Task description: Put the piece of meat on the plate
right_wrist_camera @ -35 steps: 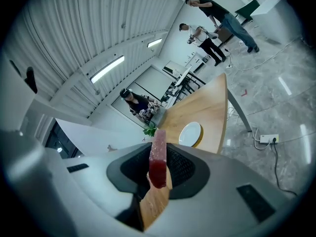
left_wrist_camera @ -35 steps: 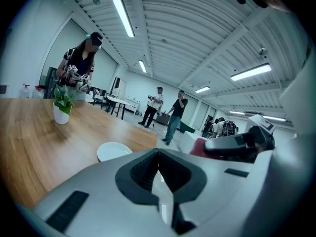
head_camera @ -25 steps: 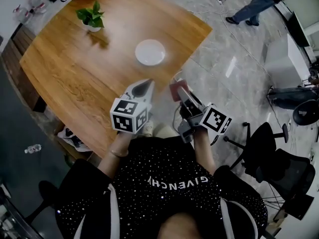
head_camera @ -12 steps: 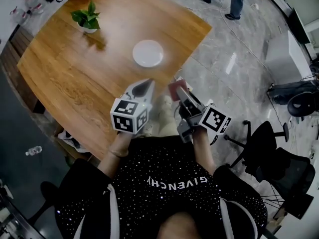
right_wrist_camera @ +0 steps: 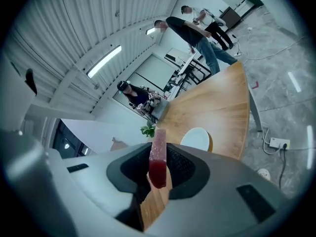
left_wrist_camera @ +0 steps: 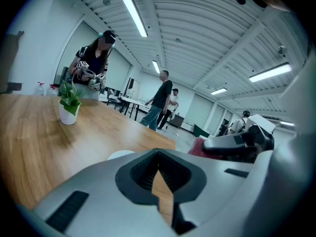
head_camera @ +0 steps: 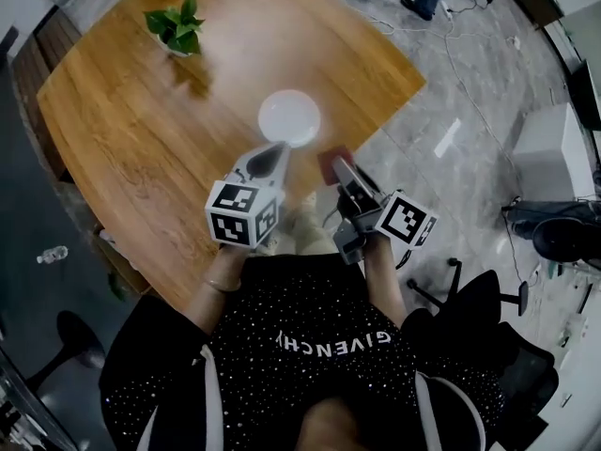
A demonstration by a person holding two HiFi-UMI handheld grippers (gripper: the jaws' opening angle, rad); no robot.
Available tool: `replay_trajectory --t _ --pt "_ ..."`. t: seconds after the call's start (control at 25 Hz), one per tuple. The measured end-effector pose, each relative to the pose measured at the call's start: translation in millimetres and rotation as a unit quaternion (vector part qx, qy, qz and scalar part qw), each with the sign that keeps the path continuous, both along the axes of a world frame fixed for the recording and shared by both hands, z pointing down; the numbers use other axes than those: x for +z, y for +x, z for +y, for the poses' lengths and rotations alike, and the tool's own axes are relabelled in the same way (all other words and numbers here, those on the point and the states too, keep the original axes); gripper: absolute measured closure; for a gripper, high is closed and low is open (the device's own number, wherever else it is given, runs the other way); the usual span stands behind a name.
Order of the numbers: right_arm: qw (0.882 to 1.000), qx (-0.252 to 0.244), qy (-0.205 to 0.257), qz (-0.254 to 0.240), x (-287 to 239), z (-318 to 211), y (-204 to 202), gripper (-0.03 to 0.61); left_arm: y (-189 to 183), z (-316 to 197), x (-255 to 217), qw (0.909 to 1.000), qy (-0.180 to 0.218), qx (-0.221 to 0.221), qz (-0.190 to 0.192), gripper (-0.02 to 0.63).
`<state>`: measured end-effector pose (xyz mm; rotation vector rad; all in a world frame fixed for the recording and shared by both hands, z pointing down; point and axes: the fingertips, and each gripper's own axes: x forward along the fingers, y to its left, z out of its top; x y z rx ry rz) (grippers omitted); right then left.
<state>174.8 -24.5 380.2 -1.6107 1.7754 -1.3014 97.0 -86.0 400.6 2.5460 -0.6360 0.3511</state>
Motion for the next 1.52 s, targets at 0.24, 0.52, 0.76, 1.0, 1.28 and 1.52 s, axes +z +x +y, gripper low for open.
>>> replay_trajectory --t 0.24,0.52,0.76,1.0,1.28,1.52 --pt "0.998 -0.067 -0.020 -0.005 10 -59 32 0.483 16 -53 13 0.9968 -0.011 -0.078 -0.013 0.606" --pt "0.989 -0.146 -0.034 0.010 25 -107 58 0.483 23 -87 20 0.9859 -0.011 -0.165 -0.025 0.606" --pt "0.980 -0.194 -0.044 0.026 43 -135 62 0.483 6 -92 36 0.9758 -0.018 -0.216 -0.029 0.606" --pt "0.973 -0.213 -0.092 -0.003 77 -147 50 0.483 -10 -80 59 0.9674 -0.057 -0.246 -0.013 0.606" --pt "0.958 -0.245 -0.150 -0.026 113 -162 15 0.483 -11 -72 83 0.9631 -0.088 -0.254 0.012 0.606" --pt "0.941 -0.251 -0.215 -0.071 145 -167 -3 0.483 -24 -75 98 0.9512 -0.112 -0.285 0.039 0.606"
